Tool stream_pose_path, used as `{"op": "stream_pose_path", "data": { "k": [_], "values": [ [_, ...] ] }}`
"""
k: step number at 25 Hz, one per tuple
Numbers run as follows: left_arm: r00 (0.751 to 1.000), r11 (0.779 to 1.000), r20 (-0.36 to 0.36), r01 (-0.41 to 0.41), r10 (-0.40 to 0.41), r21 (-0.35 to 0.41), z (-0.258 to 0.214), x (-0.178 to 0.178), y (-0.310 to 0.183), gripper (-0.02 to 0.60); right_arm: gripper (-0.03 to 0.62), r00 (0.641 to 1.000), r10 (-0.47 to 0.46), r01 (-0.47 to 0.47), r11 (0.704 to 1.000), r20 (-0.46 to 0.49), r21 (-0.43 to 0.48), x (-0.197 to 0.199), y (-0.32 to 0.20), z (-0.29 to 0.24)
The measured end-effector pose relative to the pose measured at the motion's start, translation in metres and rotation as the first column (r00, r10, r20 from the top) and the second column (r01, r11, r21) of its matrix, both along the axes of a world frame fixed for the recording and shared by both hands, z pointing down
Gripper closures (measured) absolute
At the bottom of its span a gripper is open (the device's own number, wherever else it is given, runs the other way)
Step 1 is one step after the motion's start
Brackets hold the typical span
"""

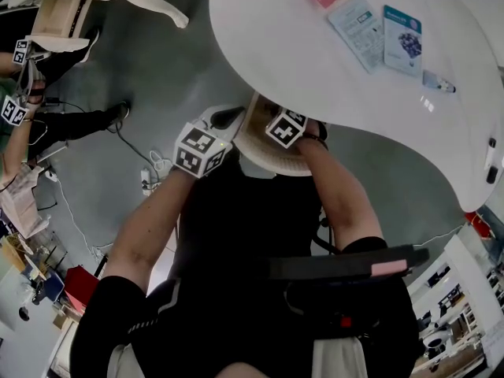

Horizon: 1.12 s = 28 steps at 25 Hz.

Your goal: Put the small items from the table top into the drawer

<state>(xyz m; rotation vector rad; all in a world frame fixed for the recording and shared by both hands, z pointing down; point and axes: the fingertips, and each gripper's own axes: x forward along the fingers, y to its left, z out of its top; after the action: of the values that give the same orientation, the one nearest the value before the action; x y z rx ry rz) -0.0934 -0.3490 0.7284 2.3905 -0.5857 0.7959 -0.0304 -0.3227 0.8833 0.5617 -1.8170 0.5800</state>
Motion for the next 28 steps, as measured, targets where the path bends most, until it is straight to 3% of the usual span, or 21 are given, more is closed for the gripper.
{"op": "stream_pose_path", "data": {
  "k": [11,18,28],
  "values": [
    [1.0,1.0,-0.006,-0.001,0.001,-0.005,-0.002,0.004,0.0,0.58,0.477,1.0,-0.006,0.006,1.0,0.014,-0.014,-0.002,0.001,0.0],
    [1.0,1.0,-0.006,-0.001,0.001,-0.001,-0.007,0.002,0.001,0.58,0.358,0.999,-0.027,0.029,0.998,0.043,-0.048,-0.007,0.012,-0.002],
    [0.999,1.0,-0.021,-0.025,0.025,-0.002,-0.042,-0.001,0.011,0.58,0.375,0.995,-0.048,0.049,0.999,0.091,-0.014,-0.016,0.019,-0.056]
  ]
}}
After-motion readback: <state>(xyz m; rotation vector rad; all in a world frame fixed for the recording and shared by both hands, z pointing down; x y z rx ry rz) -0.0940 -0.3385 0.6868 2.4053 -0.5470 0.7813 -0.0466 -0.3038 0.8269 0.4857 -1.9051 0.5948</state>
